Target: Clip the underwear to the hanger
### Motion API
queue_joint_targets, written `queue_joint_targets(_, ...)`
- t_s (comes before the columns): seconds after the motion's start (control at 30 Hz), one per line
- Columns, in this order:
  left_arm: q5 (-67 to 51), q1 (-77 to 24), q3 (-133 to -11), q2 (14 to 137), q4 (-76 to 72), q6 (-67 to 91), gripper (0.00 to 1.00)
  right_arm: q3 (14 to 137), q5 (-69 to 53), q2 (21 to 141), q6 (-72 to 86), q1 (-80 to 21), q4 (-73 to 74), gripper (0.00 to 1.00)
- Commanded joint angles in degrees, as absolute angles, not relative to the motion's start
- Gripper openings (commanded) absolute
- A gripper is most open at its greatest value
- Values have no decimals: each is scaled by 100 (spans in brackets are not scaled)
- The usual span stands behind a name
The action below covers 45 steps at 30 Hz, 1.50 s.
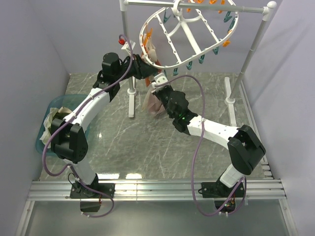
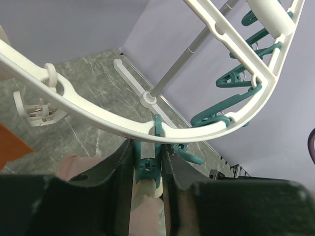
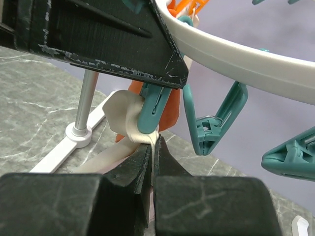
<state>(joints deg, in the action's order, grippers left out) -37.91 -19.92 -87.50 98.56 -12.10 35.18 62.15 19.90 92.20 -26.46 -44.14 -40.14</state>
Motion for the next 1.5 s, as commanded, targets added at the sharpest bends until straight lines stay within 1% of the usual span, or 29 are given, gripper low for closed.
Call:
queue_joint_targets(0.0,-3902,-1960,-9061,9905,-1143,3533,30,6539,2013,9255,-2593,-4368,-4219,0)
queue_joint_targets(0.23,-3929,-1863,-9202,9975,-1187,3568,38,6592,2013,9290,-2575,-4351,-4192,0)
queue_joint_targets(0.57,-4104,-1758,-9483,10134,-1292,3718,42,6890,1986,9404,-2654,-4254,-4096,0)
queue_joint_targets(0.77,-4236,-1731,-9633,10222,-1292,3753,50,7031,1969,9483,-2681,-4201,-4043,0)
queue_joint_targets(0.9,-4236,-1705,-9712,10257,-1266,3762,58,7058,1942,9510,-2707,-4183,-4043,0)
queue_joint_targets(0.97,-4245,-1688,-9773,10274,-1222,3788,60,7058,1916,9519,-2716,-4175,-4052,0)
queue_joint_targets(1.0,-4245,-1670,-9773,10266,-1230,3805,63,7058,1907,9527,-2707,-4175,-4043,0)
queue_joint_targets(1.13,-4193,-1617,-9695,10187,-1309,3902,70,7084,1846,9519,-2698,-4157,-3991,0)
queue_joint_targets(1.37,-4148,-1512,-9133,9766,-1546,4043,76,7023,1758,9440,-2654,-4149,-3885,0)
queue_joint_targets(1.4,-4122,-1486,-9045,9704,-1616,4043,76,6996,1740,9422,-2628,-4157,-3867,1)
queue_joint_targets(1.43,-4096,-1468,-8861,9625,-1635,4078,77,6970,1723,9370,-2619,-4157,-3832,8)
queue_joint_targets(1.47,-4061,-1424,-8746,9459,-1670,4096,77,6952,1705,9352,-2602,-4157,-3806,10)
